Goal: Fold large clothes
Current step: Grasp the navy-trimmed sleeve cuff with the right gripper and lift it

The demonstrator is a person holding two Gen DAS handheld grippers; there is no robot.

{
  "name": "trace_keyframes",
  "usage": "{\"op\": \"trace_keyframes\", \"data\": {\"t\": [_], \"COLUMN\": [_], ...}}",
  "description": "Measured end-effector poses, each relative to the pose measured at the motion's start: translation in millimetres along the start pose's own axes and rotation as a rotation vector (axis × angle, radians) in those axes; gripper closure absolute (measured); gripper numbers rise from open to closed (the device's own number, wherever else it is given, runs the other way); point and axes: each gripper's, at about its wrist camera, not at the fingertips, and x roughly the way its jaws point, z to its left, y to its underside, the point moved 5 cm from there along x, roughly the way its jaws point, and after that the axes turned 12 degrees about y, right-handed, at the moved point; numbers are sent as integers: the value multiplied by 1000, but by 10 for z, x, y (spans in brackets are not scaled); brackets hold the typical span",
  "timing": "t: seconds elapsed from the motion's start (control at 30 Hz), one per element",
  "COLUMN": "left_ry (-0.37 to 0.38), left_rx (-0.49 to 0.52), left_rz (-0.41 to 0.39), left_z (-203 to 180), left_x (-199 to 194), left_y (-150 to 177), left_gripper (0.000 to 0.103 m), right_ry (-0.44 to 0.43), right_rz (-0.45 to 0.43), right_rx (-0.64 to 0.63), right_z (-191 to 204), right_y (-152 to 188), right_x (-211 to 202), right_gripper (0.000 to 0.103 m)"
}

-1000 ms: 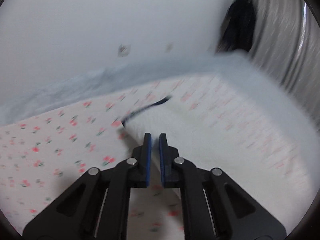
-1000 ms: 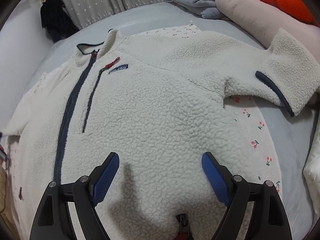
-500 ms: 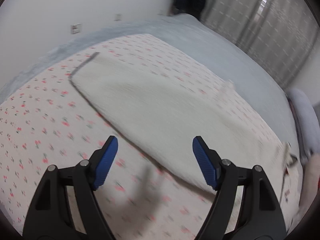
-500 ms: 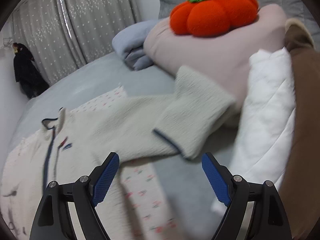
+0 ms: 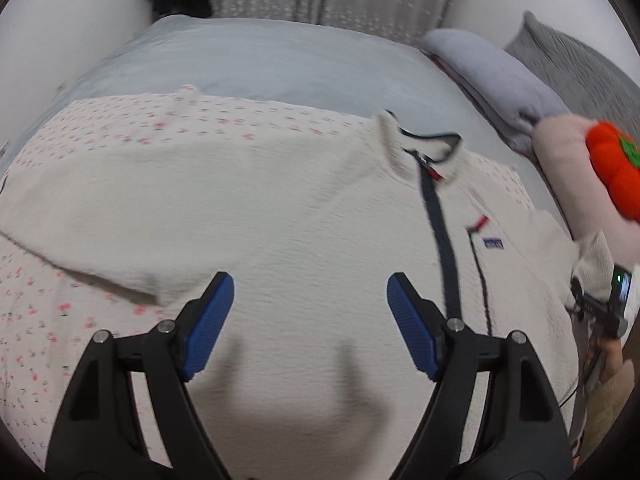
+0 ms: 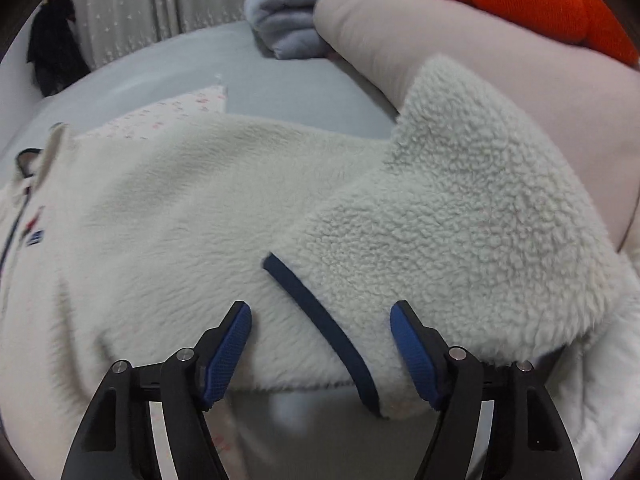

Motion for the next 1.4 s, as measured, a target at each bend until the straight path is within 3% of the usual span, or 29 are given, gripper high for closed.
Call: {"op": "trace_keyframes", "data": {"t": [0.03,0.07,0.1,0.17,0.3,0.47,0.6,0.7,0.83,1.0,1.23,1.33,1.4], "left_ry": [4,13,21,32,87,109,155,228,275,352,408,448,475], "left_rx": [14,27,33,22,-46,-78,-96,-131,-195,-263,-292,-297,-296], "left_rz": [1,6,11,1,-9,57,64,93,95,40,-102,-132,-149], "left_z": [-136,-233,-296,-381,-402,-340,-259,-210,-44,184,552,631,660], "left_x": [78,177,244,379,600,842,778,696,599,434,167,129,126], "left_y": [17,62,90,145,257,359,293,232,146,-2,-195,-211,-224], "left_gripper": [24,24,24,24,24,24,24,24,24,24,24,24,24], "right_ry": [1,10,33,80,-47,-183,-275,-362,-452,-567,-717,-747,-773], "right_rz": [-15,-32,-36,-20,10,-24,-86,-80,-89,-75,10,73,145], "right_rx": [10,20,21,15,110,197,192,179,117,13,-152,-205,-223], "right_z": [-24,-54,-76,-191,-531,-843,-838,-674,-220,782,2519,3149,3474], "right_y": [-8,-27,-45,-102,-251,-584,-948,-1190,-1428,-1619,-1605,-1489,-1371], "right_x": [31,57,63,66,-202,-902,-1652,-2176,-2760,-3229,-3402,-3276,-3091], "right_gripper": [30,39,61,92,94,94,94,94,94,94,94,94,88]}}
